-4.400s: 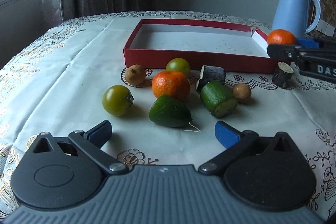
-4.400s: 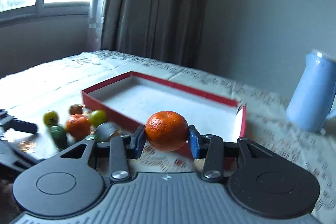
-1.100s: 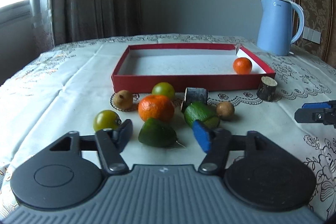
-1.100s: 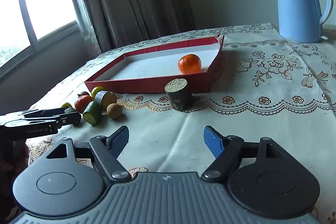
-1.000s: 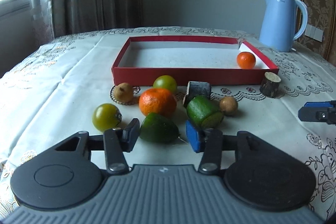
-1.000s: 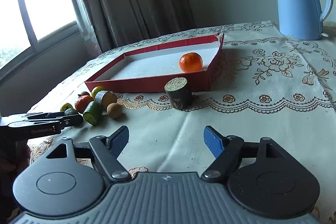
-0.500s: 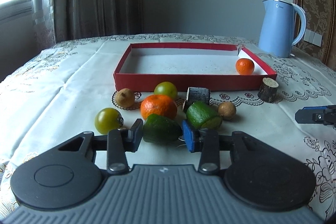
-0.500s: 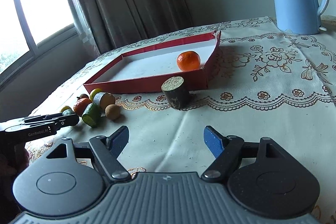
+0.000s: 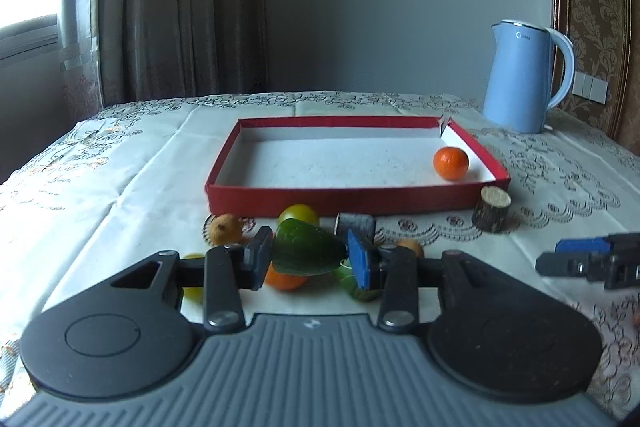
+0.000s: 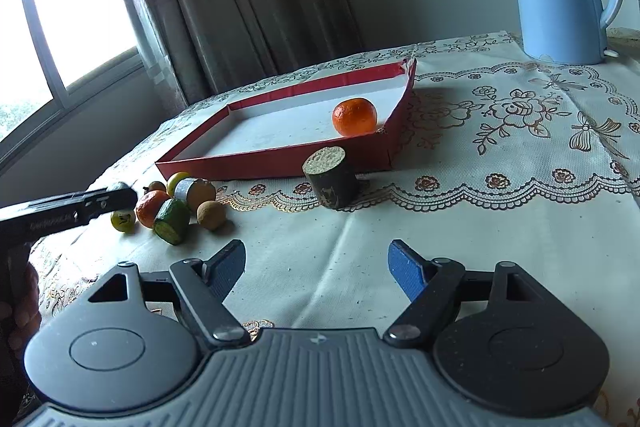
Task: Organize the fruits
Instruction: 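Move the lime with the left gripper into the tray and open, then move the right gripper toward the wooden log piece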
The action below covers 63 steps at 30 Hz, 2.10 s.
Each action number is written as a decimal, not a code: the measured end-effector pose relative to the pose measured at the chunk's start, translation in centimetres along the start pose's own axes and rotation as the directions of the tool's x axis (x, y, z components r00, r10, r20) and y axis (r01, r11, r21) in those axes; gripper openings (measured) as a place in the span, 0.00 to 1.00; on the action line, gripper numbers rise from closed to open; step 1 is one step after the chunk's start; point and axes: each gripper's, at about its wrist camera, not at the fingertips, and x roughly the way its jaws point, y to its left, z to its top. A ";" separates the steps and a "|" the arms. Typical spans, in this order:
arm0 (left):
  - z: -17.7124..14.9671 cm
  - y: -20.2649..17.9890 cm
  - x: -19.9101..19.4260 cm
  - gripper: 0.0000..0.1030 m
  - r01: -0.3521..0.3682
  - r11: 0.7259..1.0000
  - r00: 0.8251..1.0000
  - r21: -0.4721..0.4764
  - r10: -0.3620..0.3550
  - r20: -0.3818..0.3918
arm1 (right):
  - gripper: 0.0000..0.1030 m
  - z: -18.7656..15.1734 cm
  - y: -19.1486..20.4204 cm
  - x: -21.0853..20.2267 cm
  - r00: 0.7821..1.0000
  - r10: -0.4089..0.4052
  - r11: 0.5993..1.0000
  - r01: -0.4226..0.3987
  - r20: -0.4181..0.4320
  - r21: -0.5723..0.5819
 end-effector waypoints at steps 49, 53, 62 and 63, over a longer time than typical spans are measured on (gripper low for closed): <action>6.8 2.7 13.4 0.90 -0.192 0.970 0.981 -0.151 0.184 -0.068 | 0.90 -0.2 3.3 1.8 0.951 -0.306 0.938 0.292 -0.049 -0.184; 7.3 3.6 10.9 0.95 -0.177 0.971 0.984 -0.160 0.175 -0.028 | 0.90 -0.2 3.3 1.8 0.951 -0.306 0.938 0.292 -0.049 -0.185; 5.3 6.8 1.9 1.00 -0.194 0.975 0.978 -0.108 0.202 0.061 | 0.91 -0.2 3.4 1.8 0.950 -0.308 0.937 0.295 -0.048 -0.189; 4.5 7.0 1.0 1.00 -0.208 0.974 0.974 -0.095 0.214 0.067 | 0.91 -0.2 3.4 1.9 0.949 -0.312 0.935 0.298 -0.047 -0.193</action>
